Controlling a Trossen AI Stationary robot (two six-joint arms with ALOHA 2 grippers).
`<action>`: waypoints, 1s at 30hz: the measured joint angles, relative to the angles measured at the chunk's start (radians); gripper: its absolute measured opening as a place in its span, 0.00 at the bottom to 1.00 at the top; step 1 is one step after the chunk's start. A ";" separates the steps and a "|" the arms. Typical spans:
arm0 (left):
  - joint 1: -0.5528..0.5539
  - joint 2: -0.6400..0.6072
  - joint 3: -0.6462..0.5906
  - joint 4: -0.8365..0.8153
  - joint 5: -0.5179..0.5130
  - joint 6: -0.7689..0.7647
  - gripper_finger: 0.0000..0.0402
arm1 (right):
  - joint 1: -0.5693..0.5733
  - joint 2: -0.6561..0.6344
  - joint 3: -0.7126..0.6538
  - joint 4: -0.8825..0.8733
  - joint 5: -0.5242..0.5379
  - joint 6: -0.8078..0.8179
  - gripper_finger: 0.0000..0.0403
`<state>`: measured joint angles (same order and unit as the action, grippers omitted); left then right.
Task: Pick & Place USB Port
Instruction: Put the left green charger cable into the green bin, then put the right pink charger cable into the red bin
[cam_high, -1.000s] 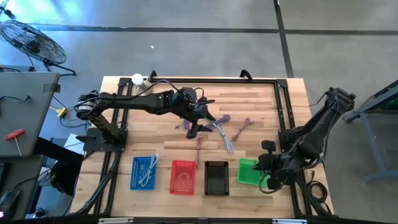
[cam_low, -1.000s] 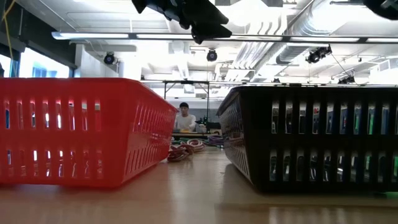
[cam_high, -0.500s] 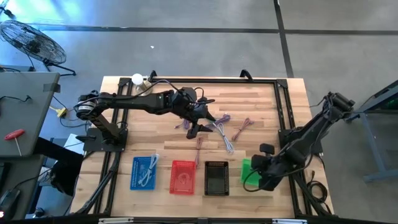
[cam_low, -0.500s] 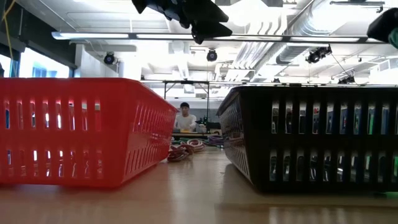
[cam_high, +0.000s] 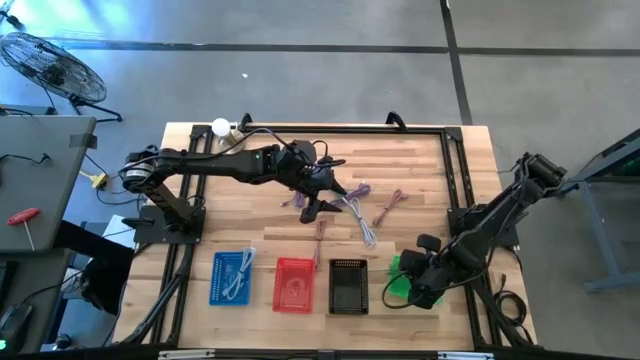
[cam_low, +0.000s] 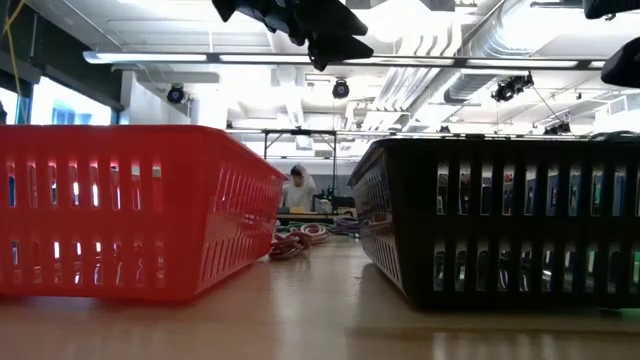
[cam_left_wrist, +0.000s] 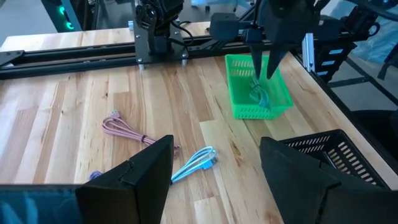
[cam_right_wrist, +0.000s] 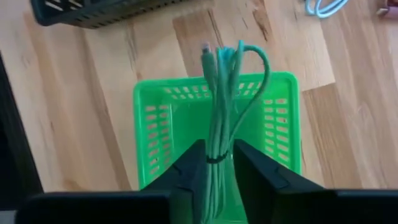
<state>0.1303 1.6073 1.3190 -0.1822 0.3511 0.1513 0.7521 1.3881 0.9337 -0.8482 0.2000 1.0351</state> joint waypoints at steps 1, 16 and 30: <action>0.000 0.000 0.000 0.000 0.000 0.000 0.58 | 0.000 0.004 0.000 0.000 0.002 0.004 0.21; 0.000 -0.008 0.086 -0.091 0.051 -0.002 0.58 | -0.078 -0.070 0.001 -0.002 0.122 -0.268 0.35; -0.001 -0.036 0.286 -0.427 -0.204 0.083 0.58 | -0.527 -0.106 0.001 -0.038 -0.020 -1.037 0.34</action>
<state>0.1295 1.5715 1.6054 -0.6093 0.1467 0.2346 0.2254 1.2826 0.9348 -0.8860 0.1798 -0.0022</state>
